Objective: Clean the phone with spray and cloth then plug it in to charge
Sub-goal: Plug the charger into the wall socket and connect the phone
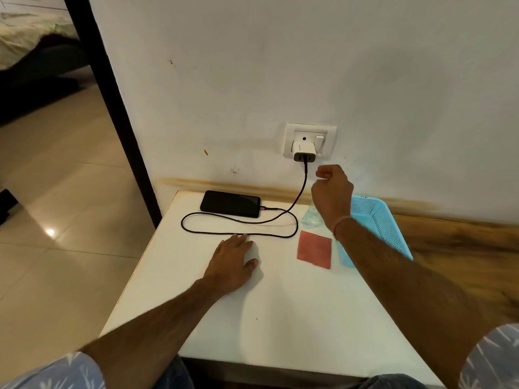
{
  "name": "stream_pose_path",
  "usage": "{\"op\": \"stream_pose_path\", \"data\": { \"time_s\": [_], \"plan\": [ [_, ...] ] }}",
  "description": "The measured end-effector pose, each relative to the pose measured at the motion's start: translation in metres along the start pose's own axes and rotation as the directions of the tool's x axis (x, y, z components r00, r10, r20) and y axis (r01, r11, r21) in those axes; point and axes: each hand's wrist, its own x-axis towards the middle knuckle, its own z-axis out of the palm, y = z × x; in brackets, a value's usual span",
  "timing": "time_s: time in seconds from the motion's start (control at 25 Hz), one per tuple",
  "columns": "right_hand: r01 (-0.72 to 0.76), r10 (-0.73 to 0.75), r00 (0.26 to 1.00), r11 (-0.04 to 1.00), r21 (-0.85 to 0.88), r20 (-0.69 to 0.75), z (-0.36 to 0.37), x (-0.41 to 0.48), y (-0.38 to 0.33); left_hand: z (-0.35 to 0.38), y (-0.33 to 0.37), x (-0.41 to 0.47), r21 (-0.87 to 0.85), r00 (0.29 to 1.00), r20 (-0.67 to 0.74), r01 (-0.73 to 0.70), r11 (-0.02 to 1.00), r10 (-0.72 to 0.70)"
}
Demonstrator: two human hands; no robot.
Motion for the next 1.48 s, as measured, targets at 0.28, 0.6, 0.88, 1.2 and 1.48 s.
{"op": "stream_pose_path", "data": {
  "time_s": [0.28,0.6,0.88,1.2,1.48],
  "plan": [
    [0.309,-0.306,0.951,0.943,-0.120,0.042,0.008,-0.012,0.016,-0.021,-0.015,0.008,-0.108,0.995,-0.095,-0.003,0.994,-0.008],
    [0.168,-0.068,0.922,0.958,-0.235,0.382,0.054,-0.013,0.050,-0.086,-0.047,0.059,-0.188,0.893,-0.317,0.271,0.944,-0.319],
    [0.200,-0.023,0.862,0.933,-0.300,0.506,0.098,0.000,0.072,-0.096,-0.072,0.096,-0.319,0.853,-0.122,0.450,0.834,-0.507],
    [0.409,-0.097,0.825,0.781,-0.471,0.556,0.127,0.019,0.077,-0.086,-0.083,0.112,-0.460,0.826,-0.143,0.432,0.776,-0.545],
    [0.385,-0.134,0.875,0.776,-0.500,0.466,0.133,0.017,0.074,-0.076,-0.083,0.112,-0.521,0.828,-0.197,0.364,0.772,-0.524]
  ]
}}
